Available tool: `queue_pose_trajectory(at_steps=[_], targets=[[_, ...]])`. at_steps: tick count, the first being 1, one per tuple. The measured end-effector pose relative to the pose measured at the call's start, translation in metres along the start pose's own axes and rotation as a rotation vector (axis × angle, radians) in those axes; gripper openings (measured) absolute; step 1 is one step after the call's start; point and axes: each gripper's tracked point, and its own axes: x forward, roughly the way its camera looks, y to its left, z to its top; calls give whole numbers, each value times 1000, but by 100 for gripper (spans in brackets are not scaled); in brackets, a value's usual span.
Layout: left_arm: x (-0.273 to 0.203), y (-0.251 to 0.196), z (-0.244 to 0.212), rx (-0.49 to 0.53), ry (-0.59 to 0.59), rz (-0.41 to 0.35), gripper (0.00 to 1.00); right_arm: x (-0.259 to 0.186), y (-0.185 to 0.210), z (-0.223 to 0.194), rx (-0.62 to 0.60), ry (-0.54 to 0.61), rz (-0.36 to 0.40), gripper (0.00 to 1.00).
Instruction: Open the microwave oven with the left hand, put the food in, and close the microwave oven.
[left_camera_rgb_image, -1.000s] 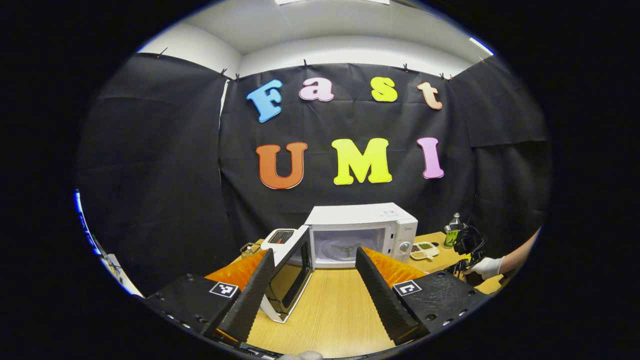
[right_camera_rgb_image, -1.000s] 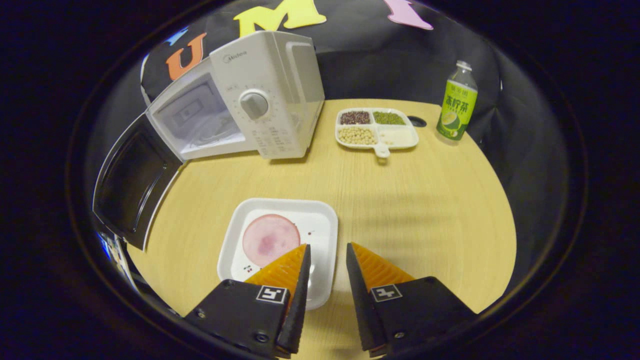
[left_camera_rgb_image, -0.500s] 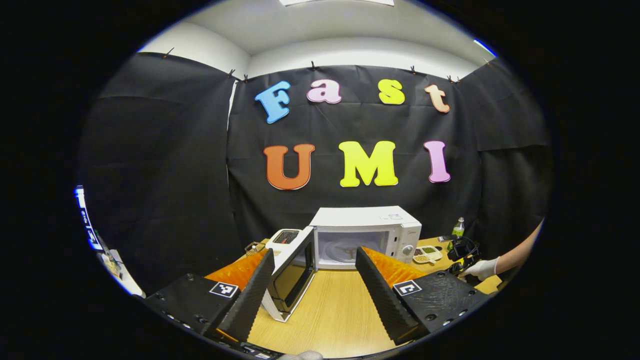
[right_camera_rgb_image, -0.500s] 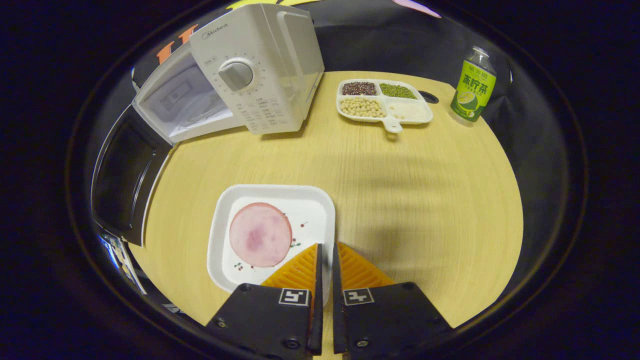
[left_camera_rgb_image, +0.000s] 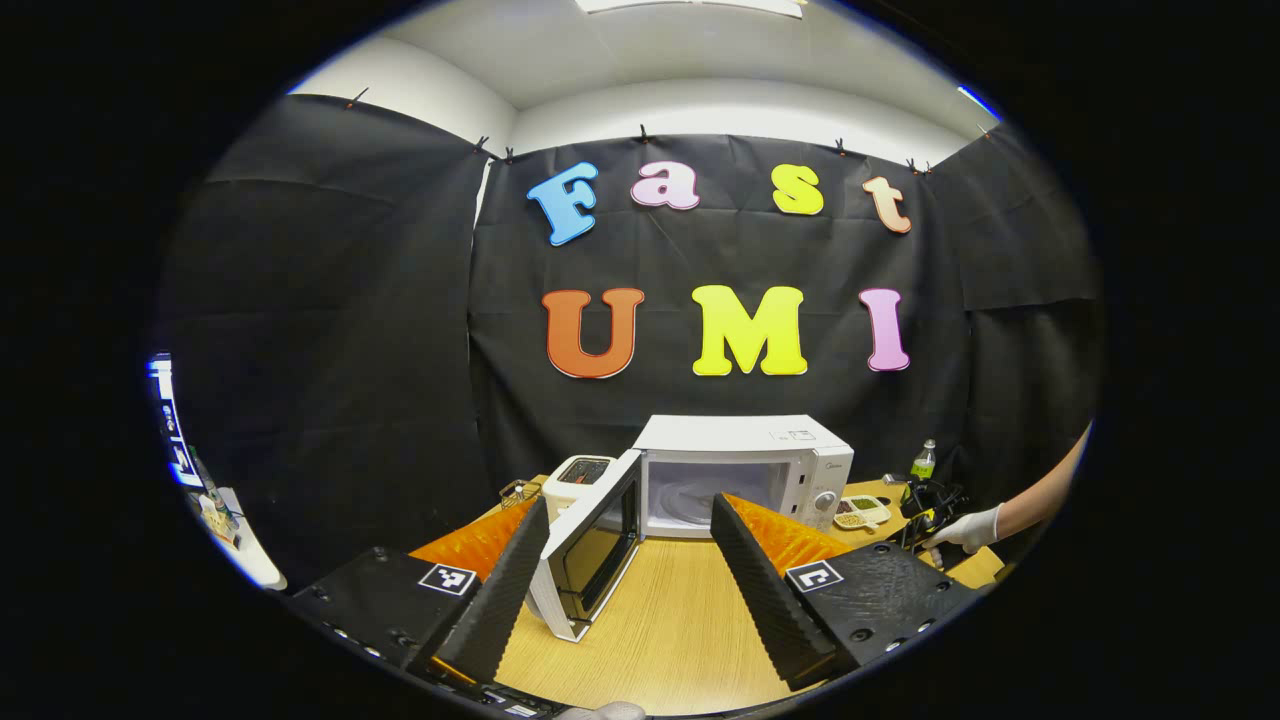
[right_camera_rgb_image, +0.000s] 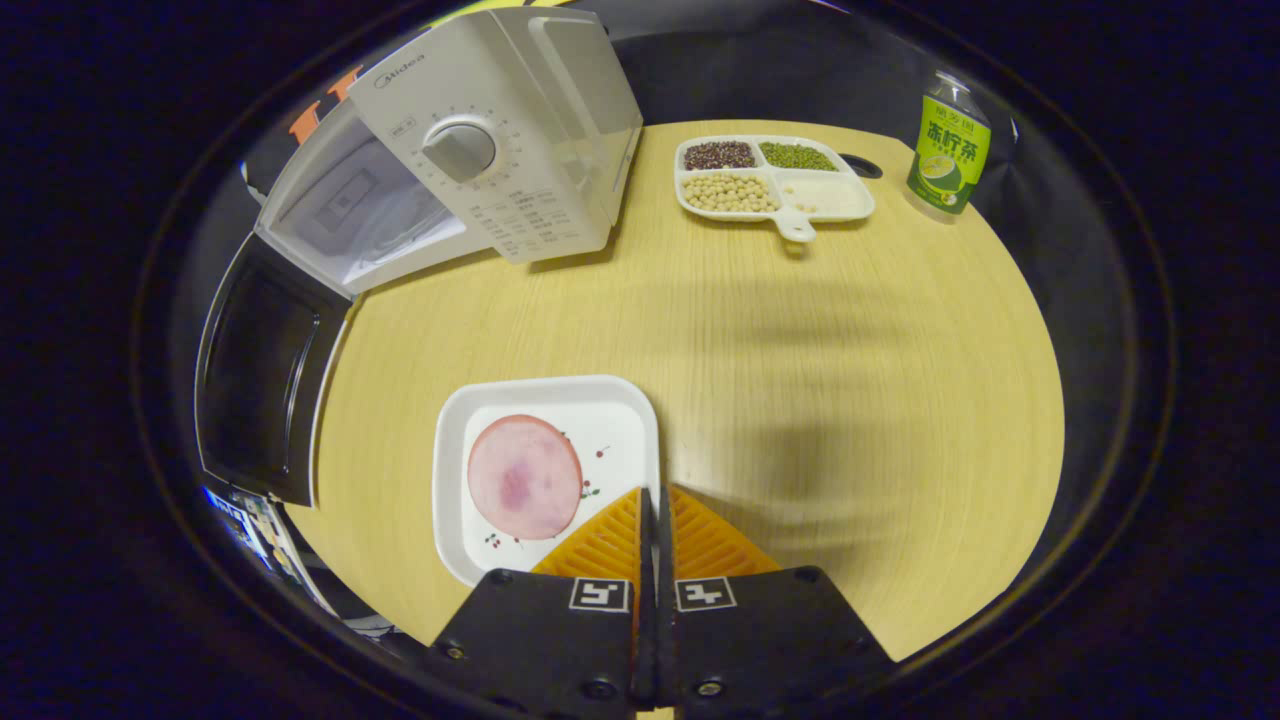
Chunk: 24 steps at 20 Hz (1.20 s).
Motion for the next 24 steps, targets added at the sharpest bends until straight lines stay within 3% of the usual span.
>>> queue_pose_trajectory(at_steps=[7,8,14,20,24], targets=[[1,-2,3,-11,-11,-10,96,-12,12,0,28,-26,45,4],[1,-4,2,-11,-7,-11,96,-15,14,3,32,-42,53,0],[7,-8,5,-5,5,-35,96,-38,40,22,61,-148,115,4],[12,-3,7,-5,18,-28,96,-54,93,43,166,-261,226,4],[15,5,6,4,29,-11,96,-62,142,73,253,-394,314,4]])
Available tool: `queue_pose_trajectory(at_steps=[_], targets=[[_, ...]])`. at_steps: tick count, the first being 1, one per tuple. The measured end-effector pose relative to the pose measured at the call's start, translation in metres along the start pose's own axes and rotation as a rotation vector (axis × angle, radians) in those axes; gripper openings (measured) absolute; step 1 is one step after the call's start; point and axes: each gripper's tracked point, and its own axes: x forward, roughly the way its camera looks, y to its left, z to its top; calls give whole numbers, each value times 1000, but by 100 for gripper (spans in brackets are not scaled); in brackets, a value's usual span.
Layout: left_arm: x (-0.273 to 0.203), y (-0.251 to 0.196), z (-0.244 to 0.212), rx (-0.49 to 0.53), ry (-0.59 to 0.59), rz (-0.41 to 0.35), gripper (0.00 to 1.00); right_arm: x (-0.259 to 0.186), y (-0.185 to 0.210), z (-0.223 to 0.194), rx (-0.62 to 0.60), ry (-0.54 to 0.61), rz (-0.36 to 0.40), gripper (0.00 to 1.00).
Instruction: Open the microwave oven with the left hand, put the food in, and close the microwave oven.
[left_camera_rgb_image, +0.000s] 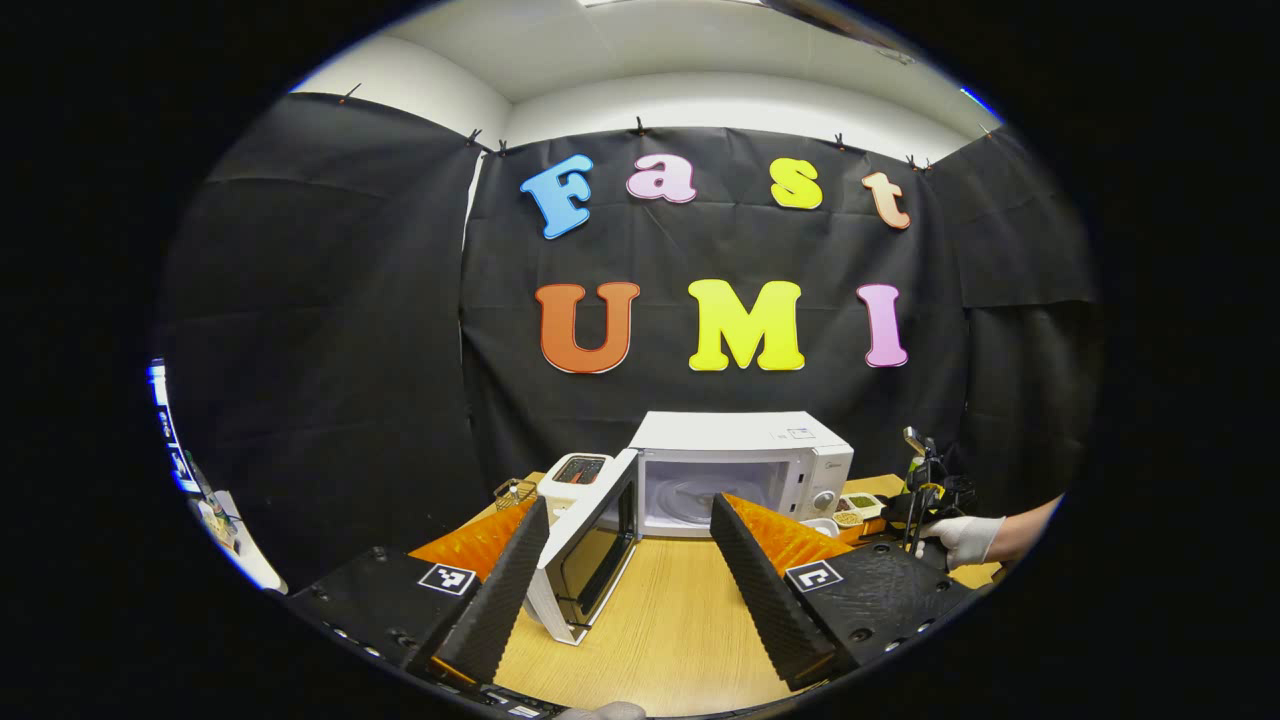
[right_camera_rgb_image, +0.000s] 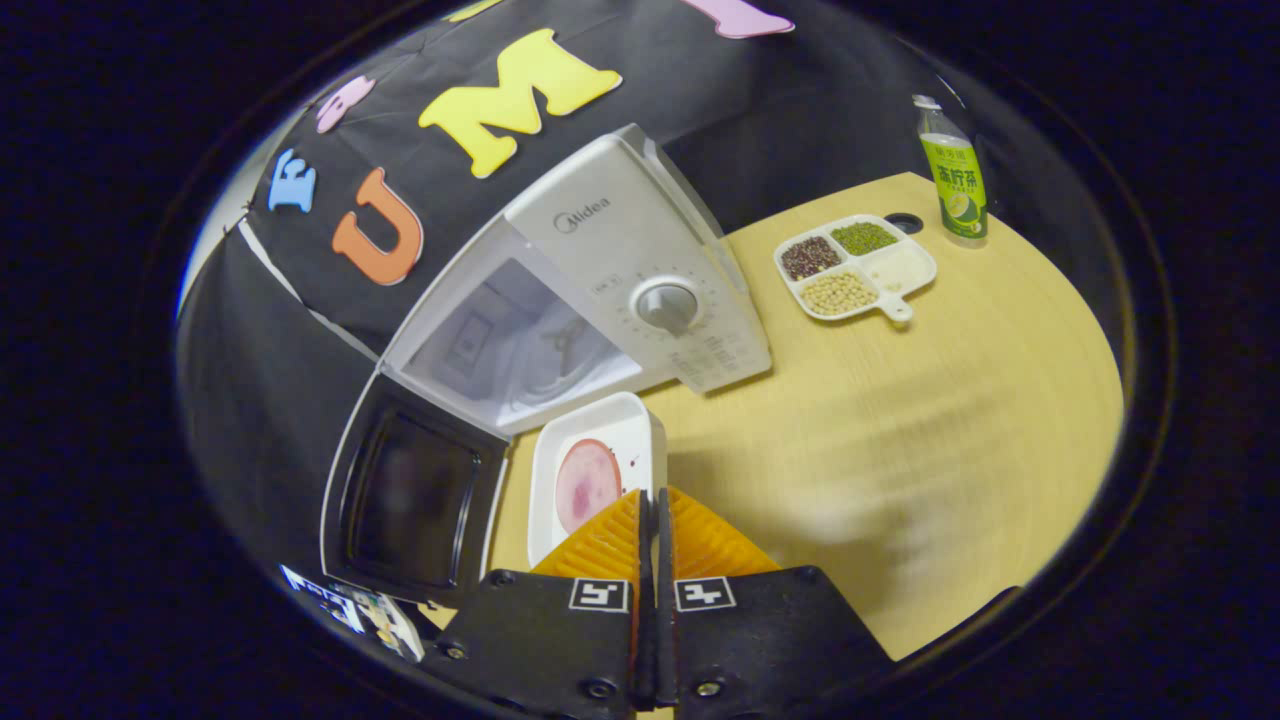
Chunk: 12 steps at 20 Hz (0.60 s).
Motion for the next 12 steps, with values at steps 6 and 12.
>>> queue_pose_trajectory(at_steps=[6,12], targets=[[10,11,-17,38,43,7,96,48,74,14,91,-222,61,4],[18,22,-35,10,77,25,100,115,114,16,318,-364,59,4]])
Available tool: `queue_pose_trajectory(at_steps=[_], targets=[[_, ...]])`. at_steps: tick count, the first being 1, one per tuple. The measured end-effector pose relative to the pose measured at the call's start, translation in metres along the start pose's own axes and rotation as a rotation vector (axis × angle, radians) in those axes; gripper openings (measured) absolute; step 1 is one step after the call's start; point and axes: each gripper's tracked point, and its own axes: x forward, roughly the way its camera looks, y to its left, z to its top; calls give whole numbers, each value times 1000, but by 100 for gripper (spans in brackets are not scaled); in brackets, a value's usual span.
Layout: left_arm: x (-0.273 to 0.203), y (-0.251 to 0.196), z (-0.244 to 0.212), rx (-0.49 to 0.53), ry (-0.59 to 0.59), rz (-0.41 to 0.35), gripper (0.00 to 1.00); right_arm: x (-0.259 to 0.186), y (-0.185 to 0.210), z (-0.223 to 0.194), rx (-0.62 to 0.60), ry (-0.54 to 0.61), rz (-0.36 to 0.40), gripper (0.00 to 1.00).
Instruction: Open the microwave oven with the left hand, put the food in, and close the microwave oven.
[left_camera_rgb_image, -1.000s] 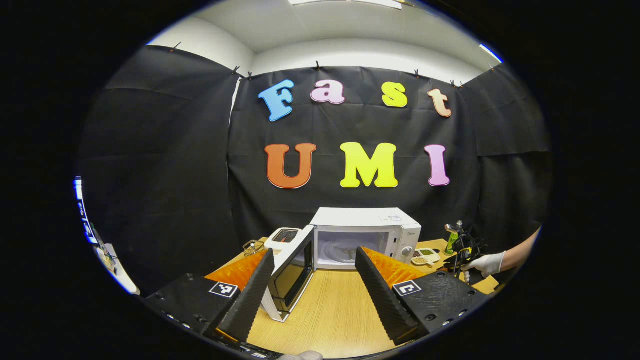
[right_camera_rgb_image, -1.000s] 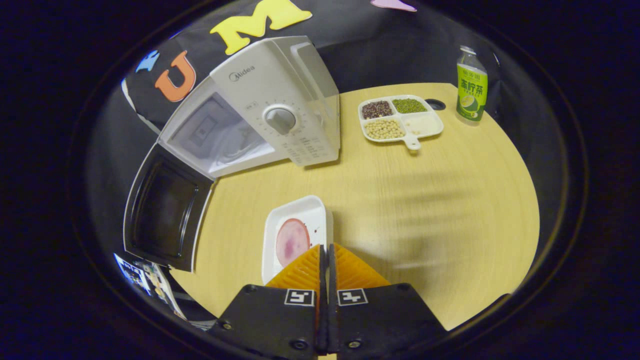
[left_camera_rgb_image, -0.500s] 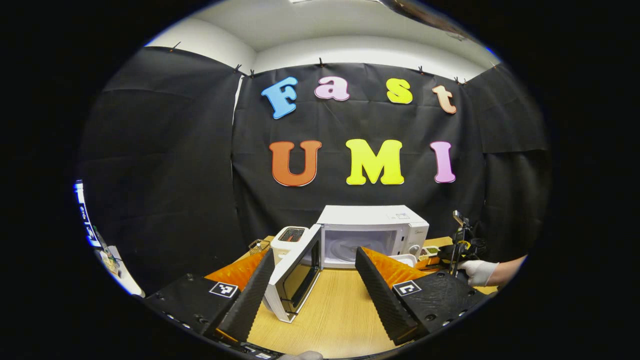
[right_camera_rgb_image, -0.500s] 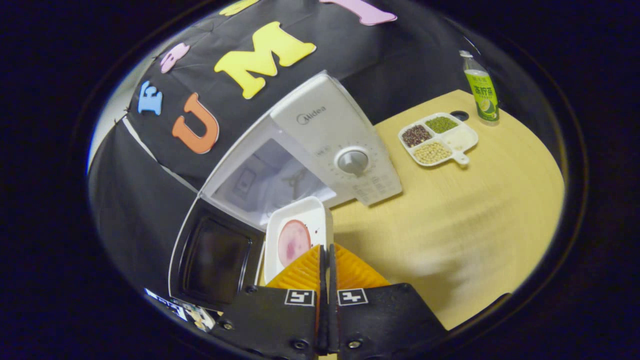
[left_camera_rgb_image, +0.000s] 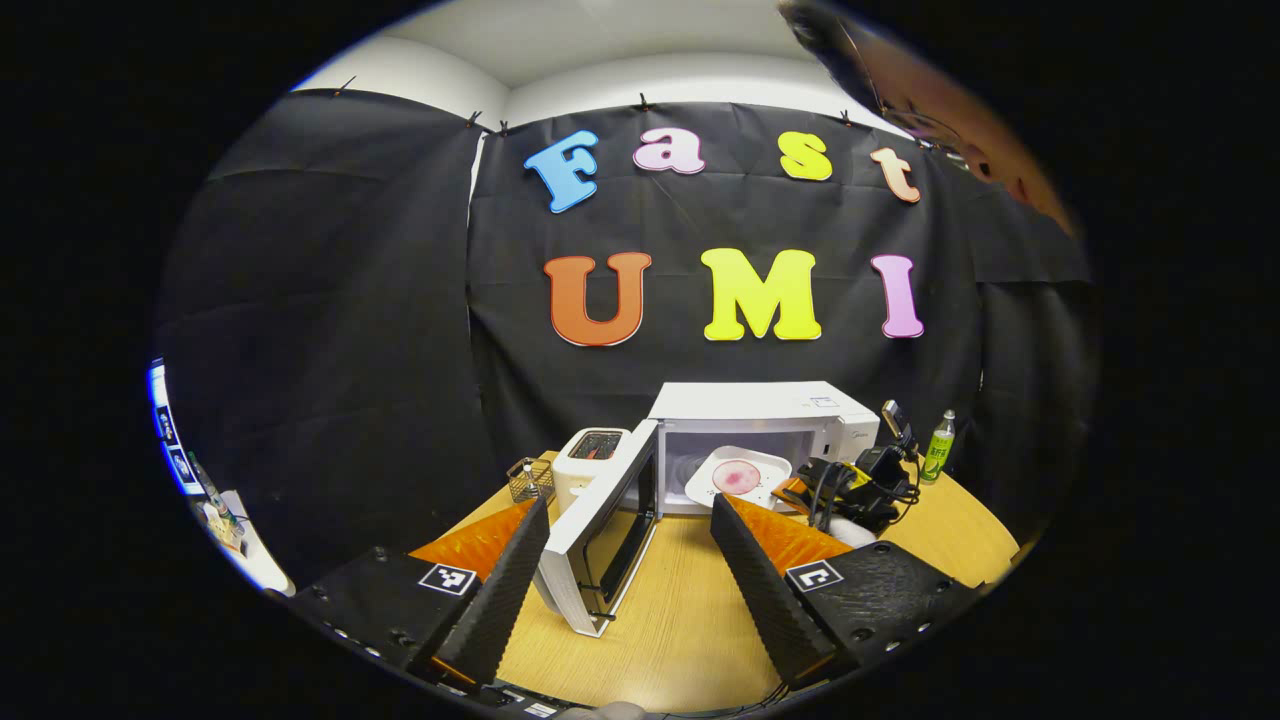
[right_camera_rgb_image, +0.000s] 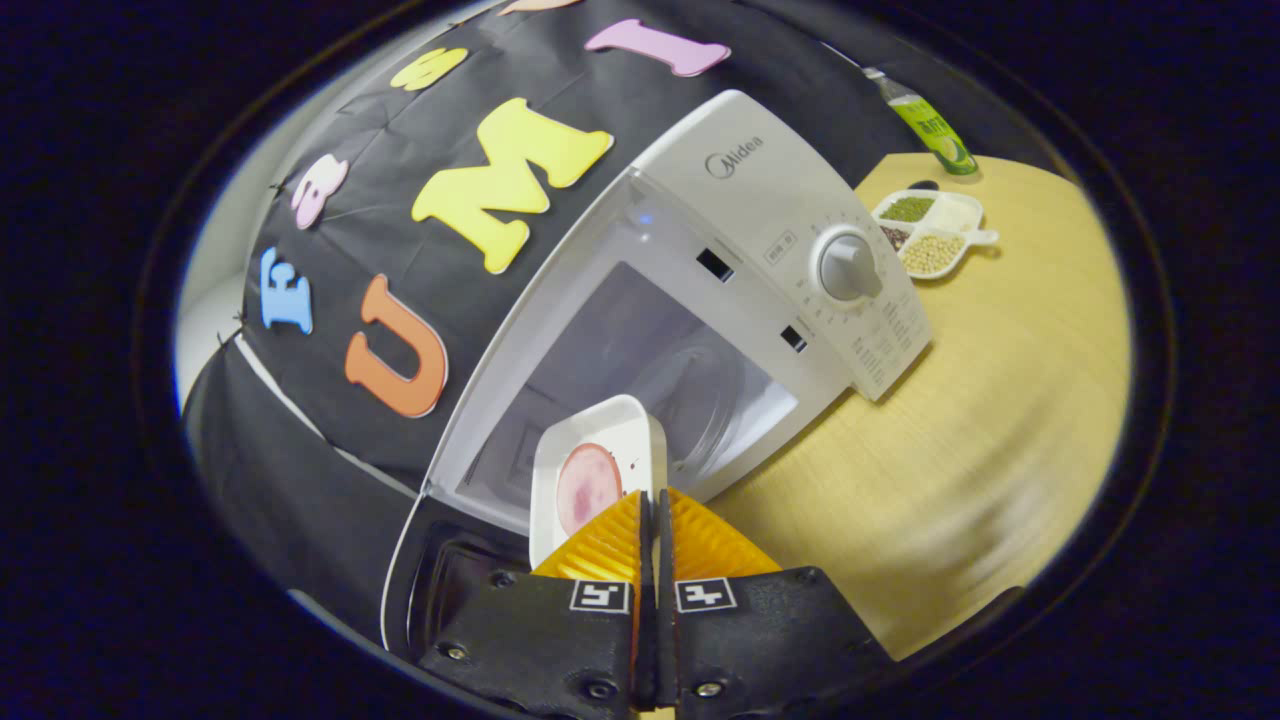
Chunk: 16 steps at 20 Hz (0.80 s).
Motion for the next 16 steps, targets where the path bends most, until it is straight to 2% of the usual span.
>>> queue_pose_trajectory(at_steps=[1,2,3,6,8,11,12,13,14,16], targets=[[6,0,-3,-7,10,-1,96,10,2,-3,38,-23,-4,4],[10,2,-6,4,16,9,100,22,2,-4,66,-38,-14,4],[15,6,-7,19,17,16,97,32,-1,-5,92,-52,-27,4],[23,8,-11,50,34,17,96,65,-17,-3,181,-84,-98,4],[26,12,-11,59,36,25,97,84,-19,2,237,-98,-108,4],[30,14,-16,70,57,32,96,101,-18,11,220,-126,-127,4],[31,14,-17,74,57,35,96,104,-18,12,229,-136,-134,0],[30,14,-16,73,56,36,96,106,-18,13,225,-143,-136,4],[30,14,-13,73,49,37,96,107,-19,12,213,-136,-139,0],[27,15,-11,78,44,41,96,106,-15,14,208,-140,-118,6]])
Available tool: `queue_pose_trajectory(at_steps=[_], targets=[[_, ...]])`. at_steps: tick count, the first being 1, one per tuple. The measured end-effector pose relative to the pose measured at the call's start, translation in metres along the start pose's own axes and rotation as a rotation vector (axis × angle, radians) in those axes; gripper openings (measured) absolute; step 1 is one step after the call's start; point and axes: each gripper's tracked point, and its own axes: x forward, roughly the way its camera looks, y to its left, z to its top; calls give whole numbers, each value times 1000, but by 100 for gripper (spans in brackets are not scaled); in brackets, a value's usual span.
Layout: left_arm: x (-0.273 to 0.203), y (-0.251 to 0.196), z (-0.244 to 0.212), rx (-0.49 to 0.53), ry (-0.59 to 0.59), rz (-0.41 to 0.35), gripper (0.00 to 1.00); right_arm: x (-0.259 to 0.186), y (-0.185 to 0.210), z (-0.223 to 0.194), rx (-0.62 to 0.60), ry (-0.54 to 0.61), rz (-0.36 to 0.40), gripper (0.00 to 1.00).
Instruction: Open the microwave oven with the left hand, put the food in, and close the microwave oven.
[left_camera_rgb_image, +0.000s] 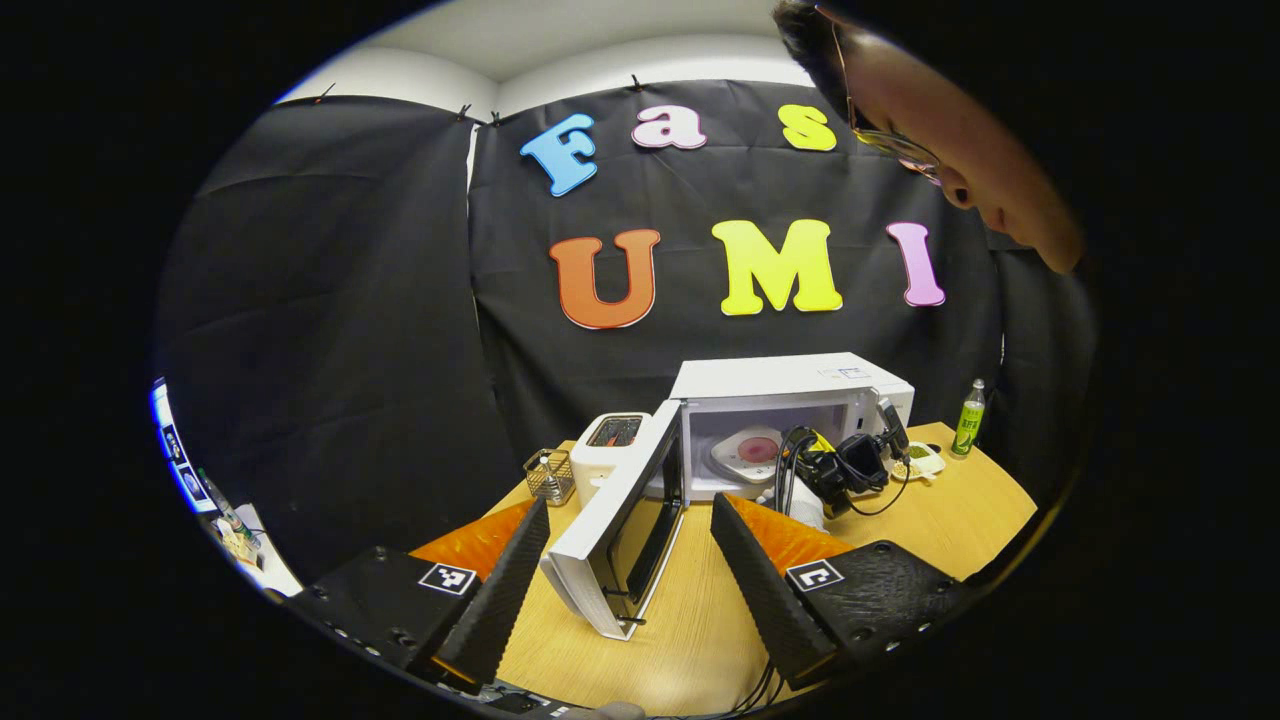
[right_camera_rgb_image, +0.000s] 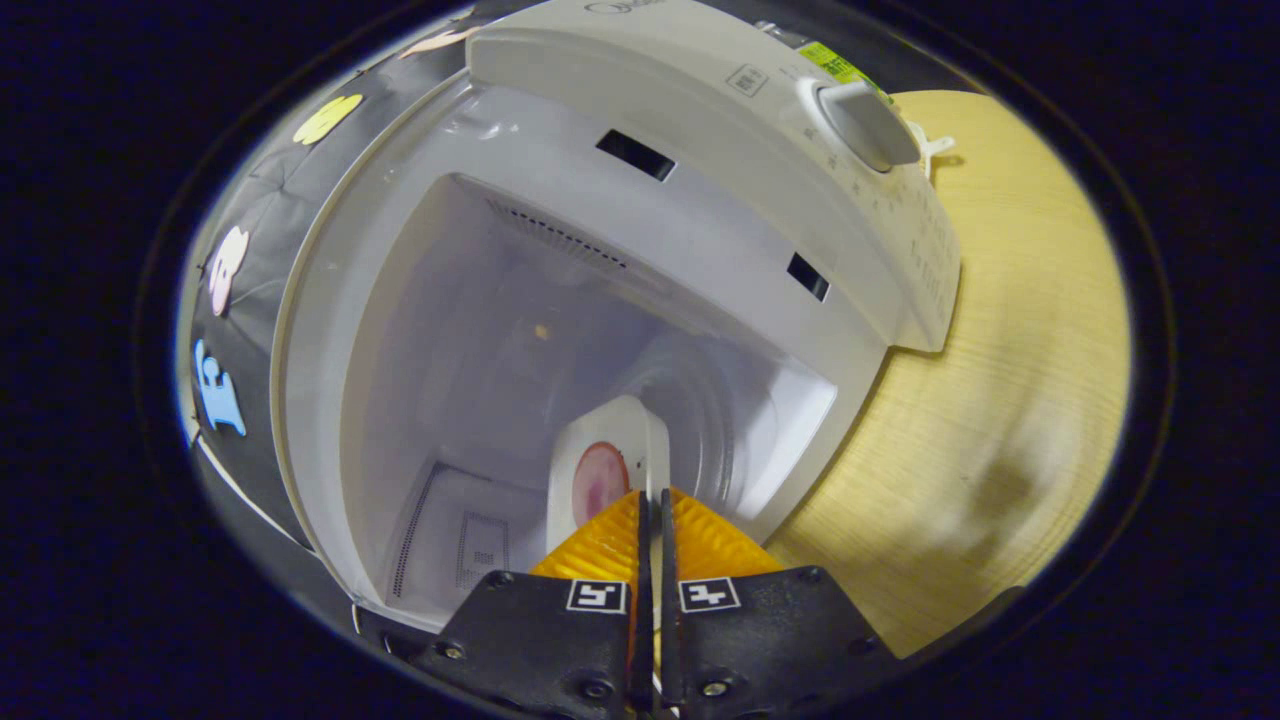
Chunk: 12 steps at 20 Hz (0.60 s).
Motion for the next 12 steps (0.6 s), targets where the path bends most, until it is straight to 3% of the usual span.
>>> queue_pose_trajectory(at_steps=[3,4,5,6,7,8,9,10,11,12], targets=[[-3,3,1,3,-2,9,96,-5,18,16,37,-41,110,17],[-6,5,-1,6,-2,20,96,-10,24,18,24,-38,134,53],[-7,7,0,5,1,25,96,-15,28,19,-24,-39,144,43],[-9,7,0,3,-2,27,96,-22,31,18,-88,-33,151,58],[-10,9,2,4,-8,33,97,-34,37,17,-143,-19,158,78],[-12,8,3,5,-14,33,96,-46,44,18,-201,-14,174,81],[-12,9,5,6,-19,34,96,-58,48,20,-267,-16,185,99],[-13,9,7,2,-25,31,96,-72,50,26,-327,-16,185,99],[-16,9,11,-7,-35,27,97,-86,53,29,-381,-13,199,87],[-17,8,15,-19,-44,21,97,-100,58,38,-440,-15,210,87]])
